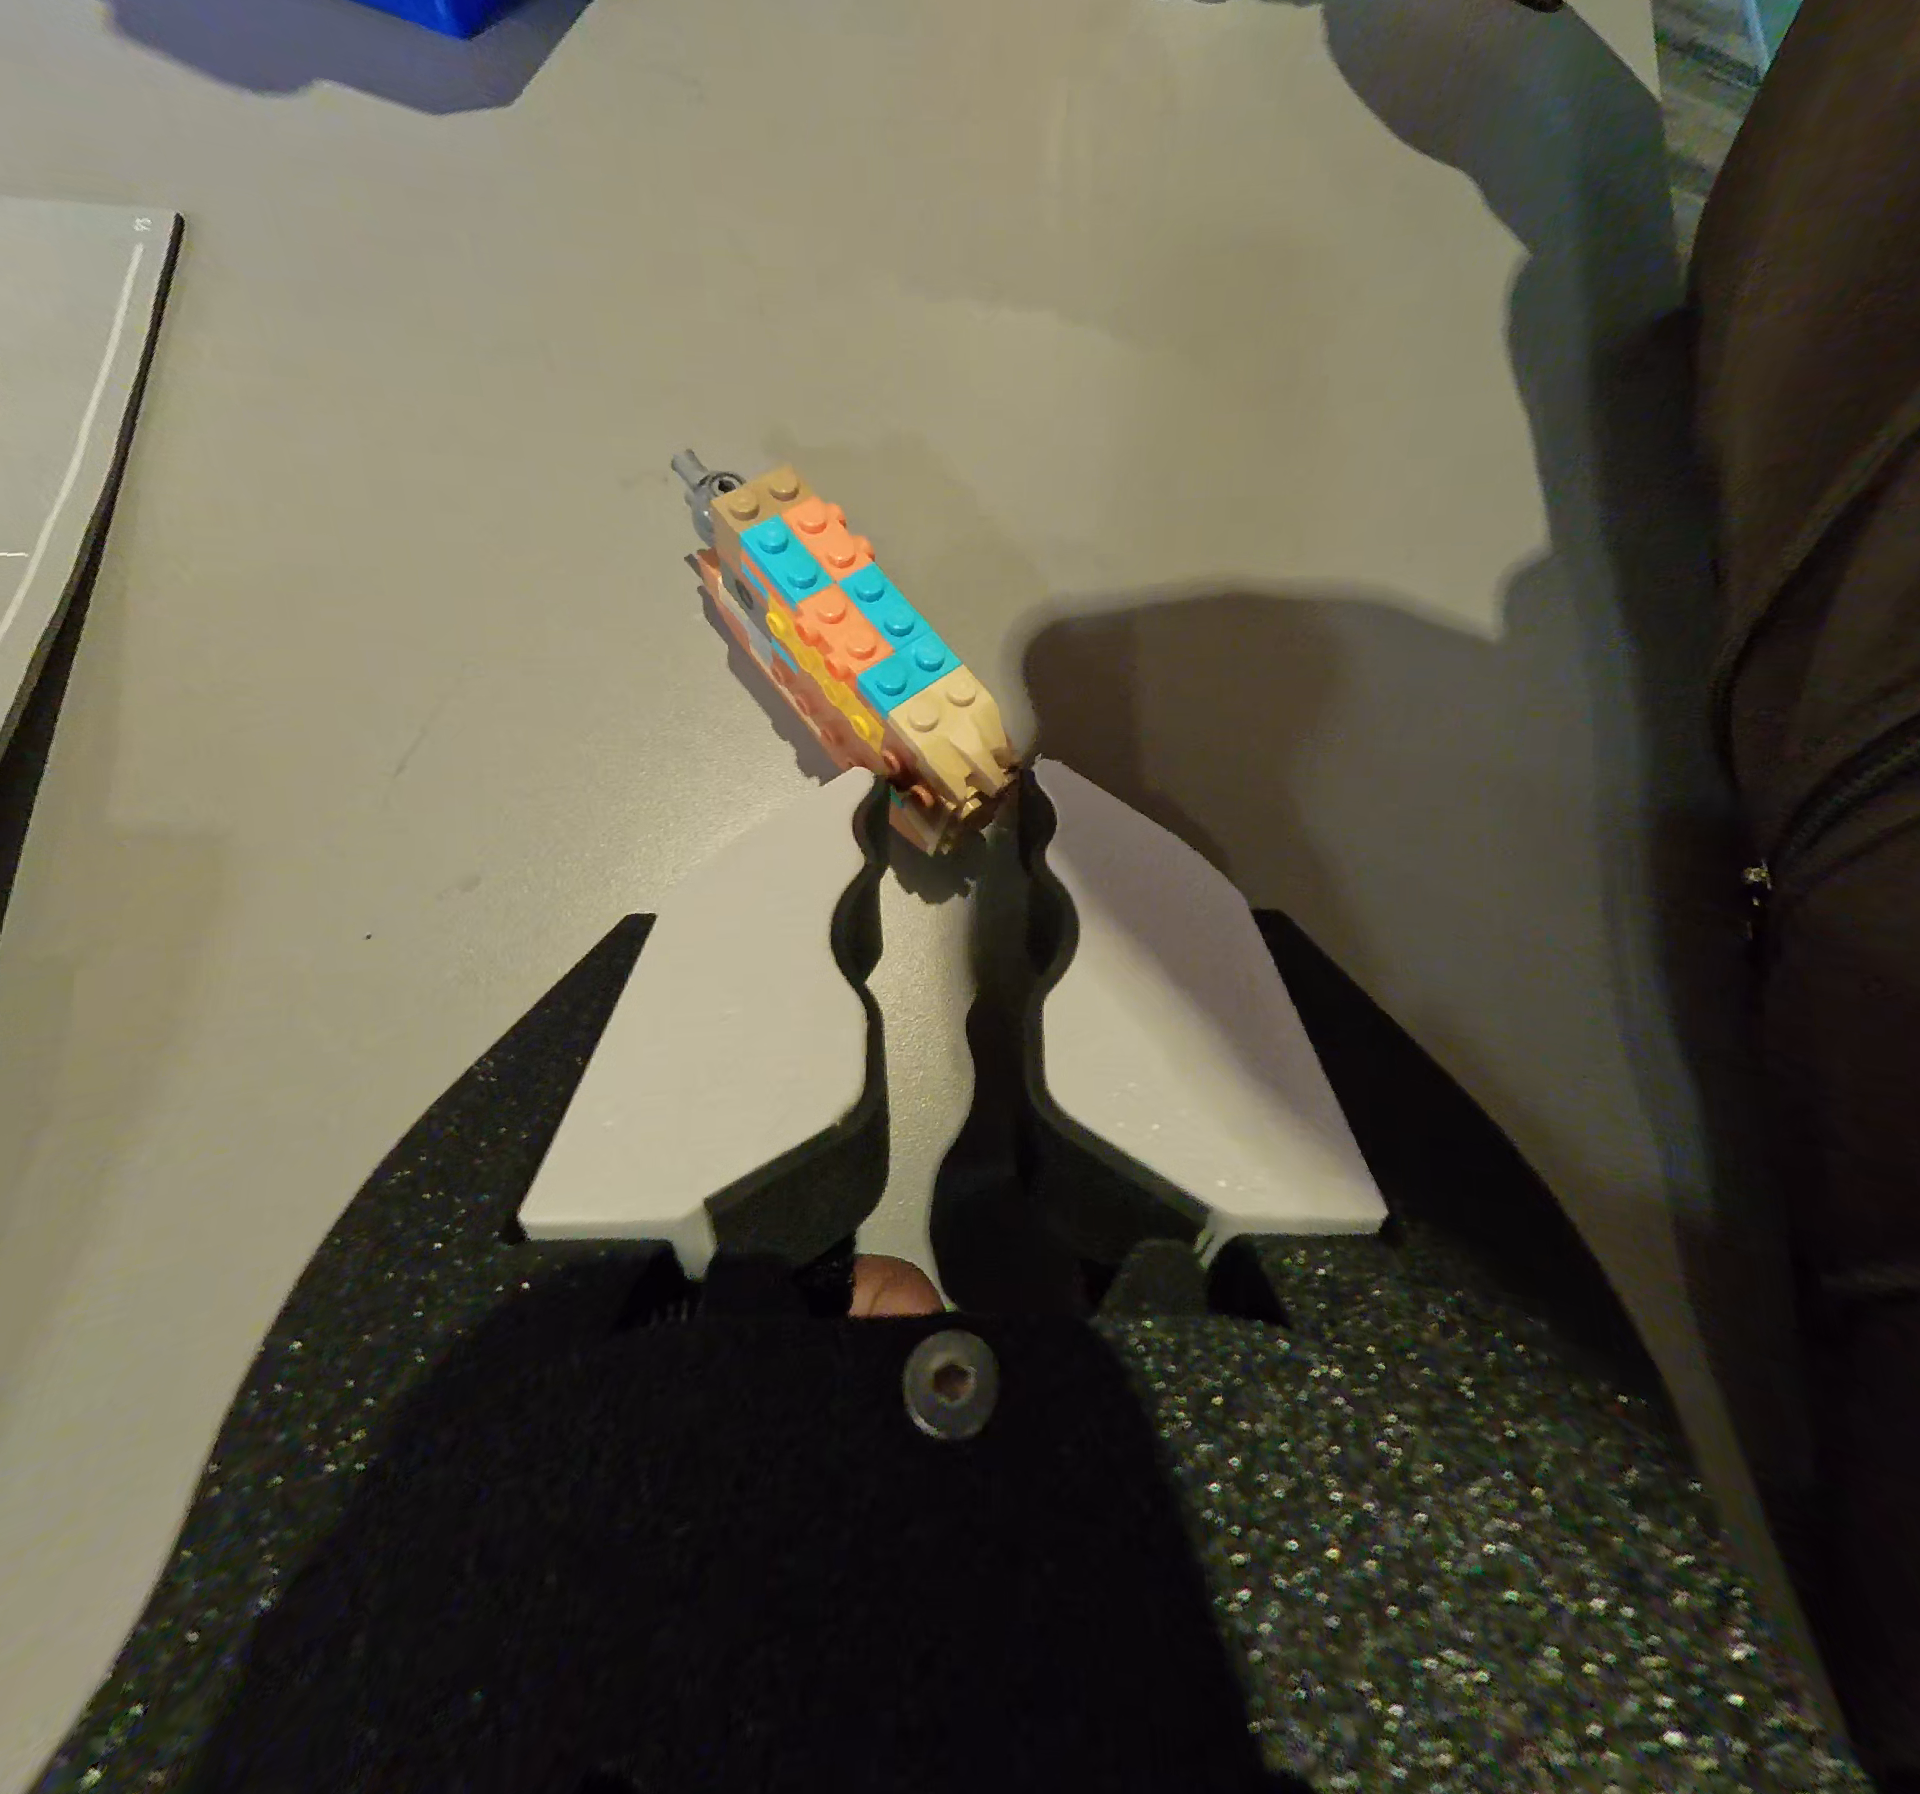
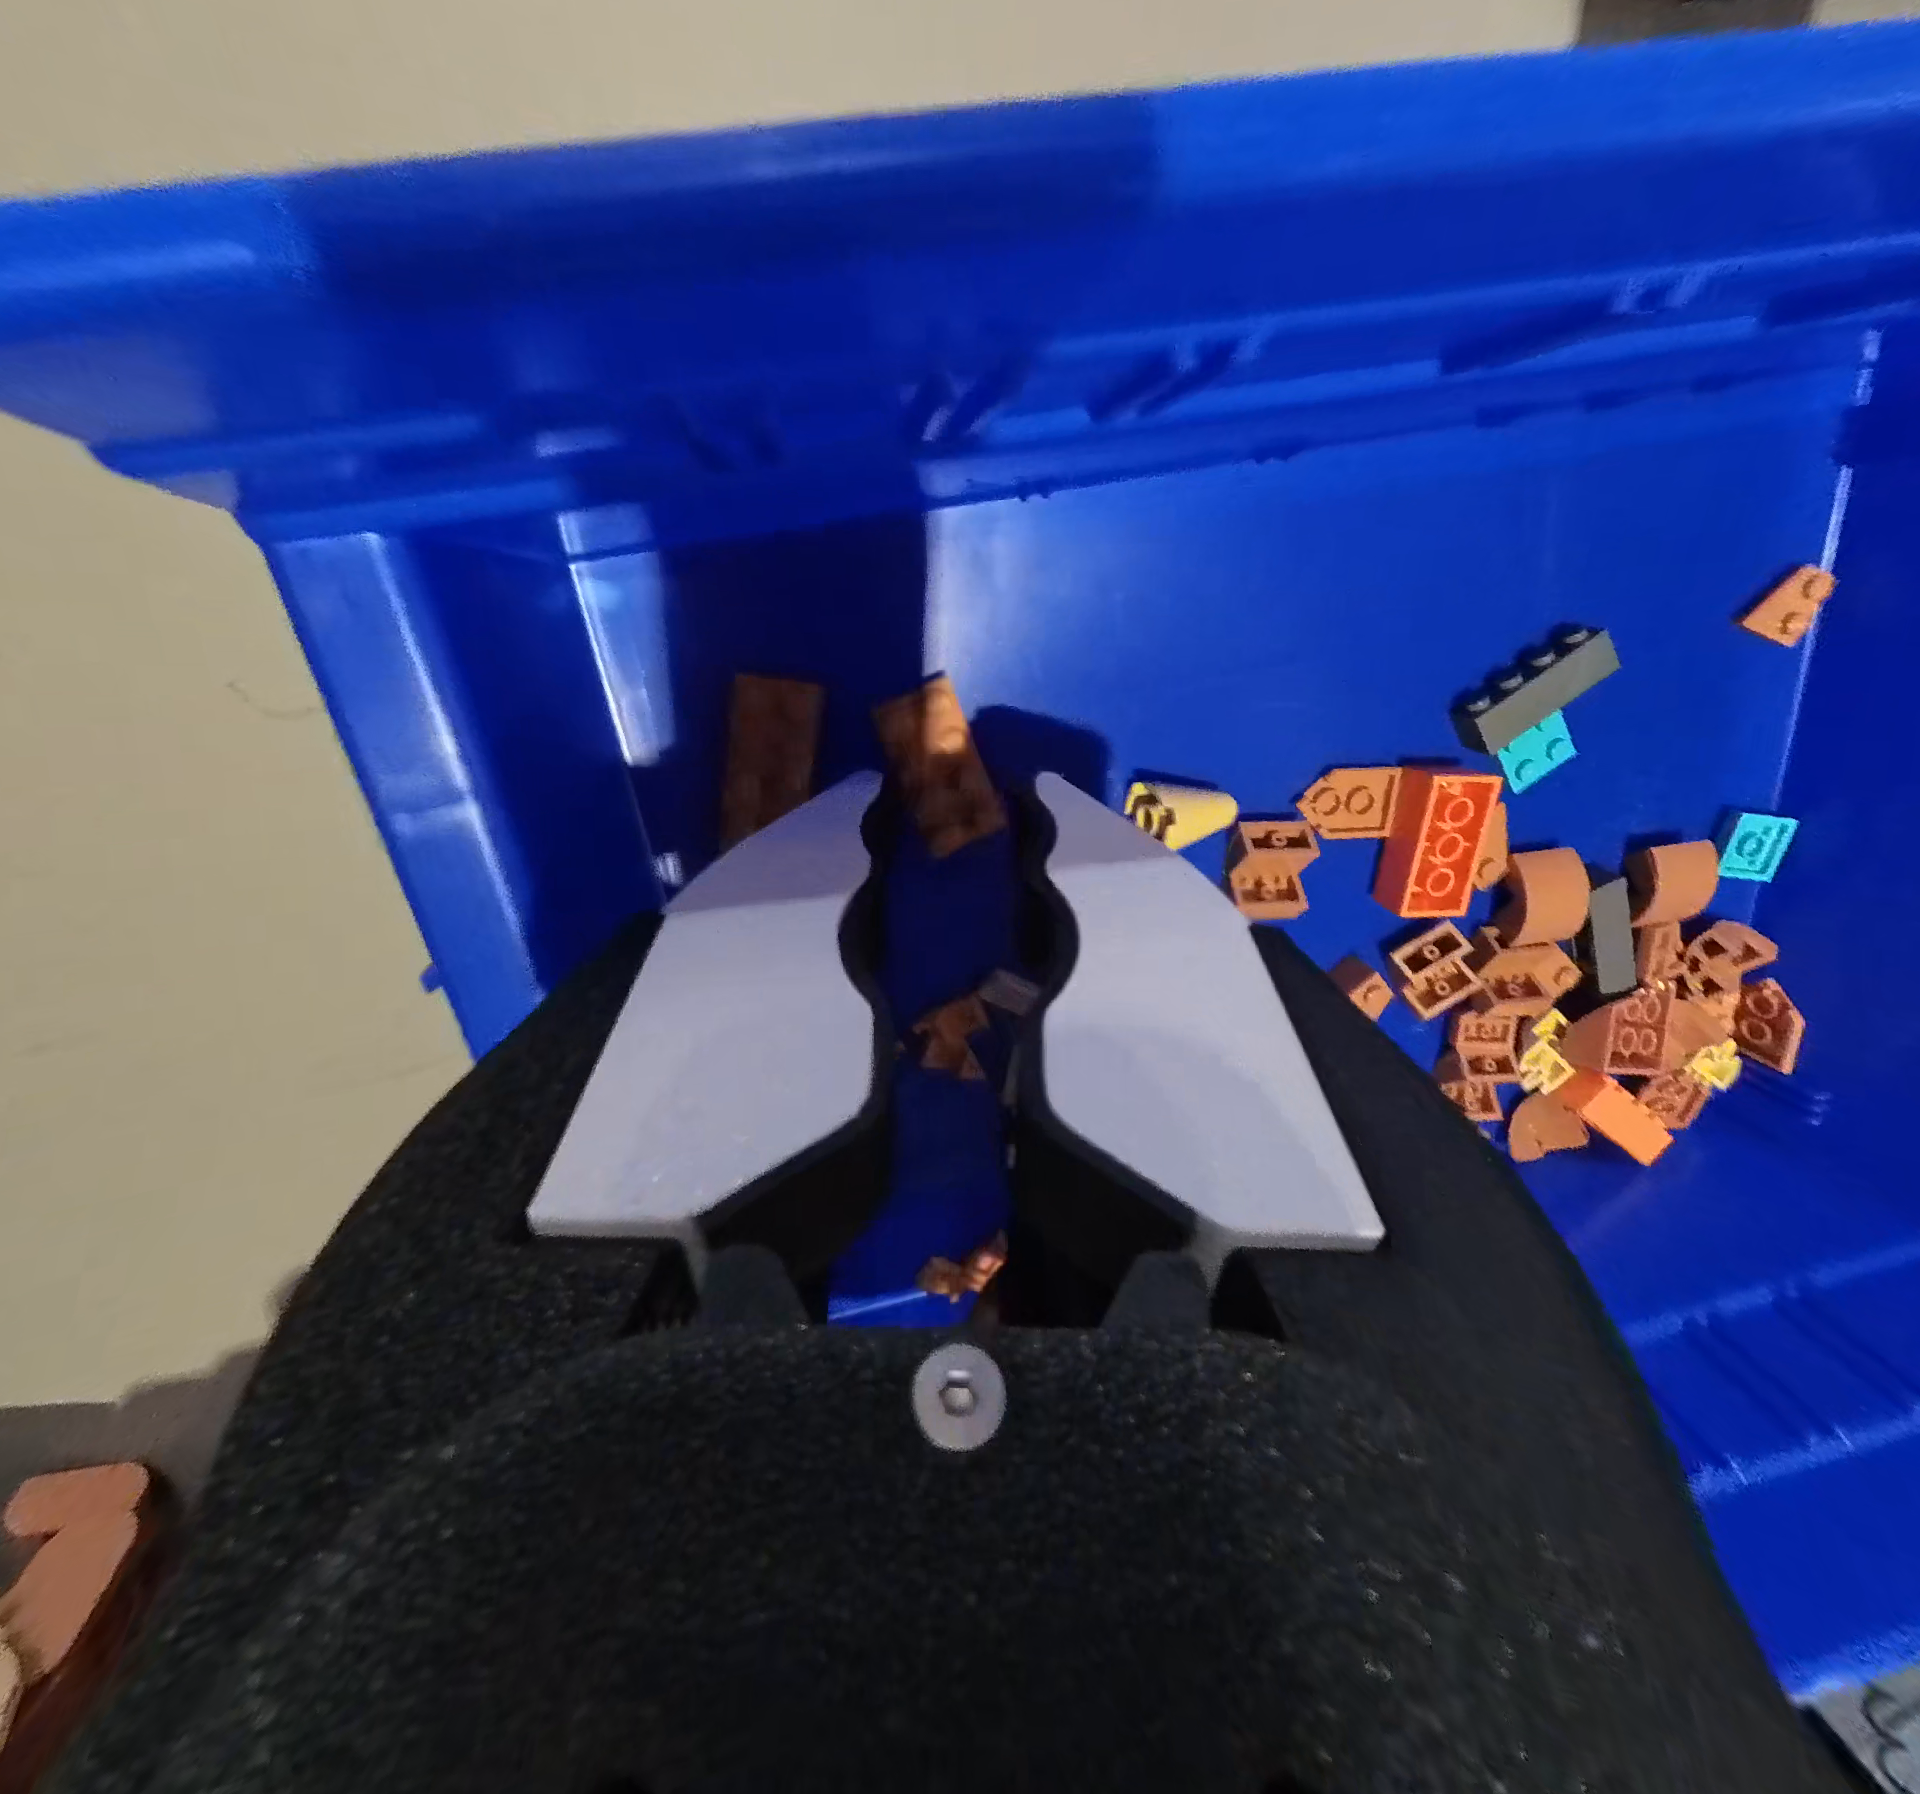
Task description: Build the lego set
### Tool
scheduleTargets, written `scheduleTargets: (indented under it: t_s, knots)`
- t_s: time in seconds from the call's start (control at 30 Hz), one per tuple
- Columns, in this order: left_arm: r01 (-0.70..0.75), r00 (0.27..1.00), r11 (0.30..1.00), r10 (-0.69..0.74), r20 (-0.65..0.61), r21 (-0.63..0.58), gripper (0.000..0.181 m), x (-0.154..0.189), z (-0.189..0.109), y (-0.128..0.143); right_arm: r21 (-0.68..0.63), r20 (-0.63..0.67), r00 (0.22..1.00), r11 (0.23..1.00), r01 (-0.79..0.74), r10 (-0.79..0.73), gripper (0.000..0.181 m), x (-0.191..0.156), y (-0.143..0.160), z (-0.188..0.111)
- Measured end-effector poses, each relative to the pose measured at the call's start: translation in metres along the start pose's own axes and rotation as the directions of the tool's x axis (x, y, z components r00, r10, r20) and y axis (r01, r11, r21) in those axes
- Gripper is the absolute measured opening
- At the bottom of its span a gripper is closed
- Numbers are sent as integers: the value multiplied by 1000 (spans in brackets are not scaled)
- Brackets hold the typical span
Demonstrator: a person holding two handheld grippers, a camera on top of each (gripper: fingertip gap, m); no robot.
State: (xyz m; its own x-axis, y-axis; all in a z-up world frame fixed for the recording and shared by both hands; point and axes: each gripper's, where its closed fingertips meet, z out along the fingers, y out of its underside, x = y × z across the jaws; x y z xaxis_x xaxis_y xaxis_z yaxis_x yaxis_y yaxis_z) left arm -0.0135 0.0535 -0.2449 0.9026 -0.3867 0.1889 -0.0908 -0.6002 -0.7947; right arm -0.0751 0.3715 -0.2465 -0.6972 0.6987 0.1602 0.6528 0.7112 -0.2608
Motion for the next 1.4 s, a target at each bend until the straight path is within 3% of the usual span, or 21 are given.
scheduleTargets:
  t_s: [0.03, 0.23, 0.4, 0.5, 0.57, 0.83, 1.1, 1.2, 1.27, 1.4]
  knots:
    - [0, 1000, 1000, 0, -1, 1, 24, 0, 0, 0, 9, -11, 1000, 1000, -10, 10, 24, 2, 0, -4]
    - [0, 1000, 1000, 0, -6, 5, 23, 1, 0, -1, 53, -199, 975, 994, -91, 99, 32, 27, 9, -43]
    - [2, 1000, 1000, -2, -6, 10, 23, 1, -1, -1, 95, -482, 814, 943, -319, 323, 37, 79, 62, -104]
    - [1, 1000, 1000, -1, -6, 7, 22, 1, -1, -1, 130, -475, 749, 879, -459, 462, 40, 91, 93, -116]
    - [1, 1000, 1000, -1, -6, 7, 22, 1, -1, -1, 111, -423, 745, 846, -522, 516, 40, 88, 105, -110]
    - [0, 1000, 1000, 0, -2, 5, 22, 0, 0, -1, 81, -272, 723, 764, -641, 635, 38, 76, 114, -86]
    - [-1, 1000, 1000, 1, 1, 6, 22, 0, 0, -1, 50, -273, 714, 751, -658, 644, 35, 73, 115, -85]
    - [-4, 1000, 1000, 4, 1, 6, 22, 0, 0, -1, 38, -251, 731, 761, -648, 635, 33, 64, 112, -86]
    - [-4, 1000, 1000, 4, 0, 6, 22, 0, 0, -1, 21, -247, 761, 788, -615, 600, 17, 56, 111, -88]
    - [-5, 1000, 1000, 5, -2, 6, 22, 1, 0, -1, 23, -257, 774, 804, -594, 579, 19, 39, 104, -89]
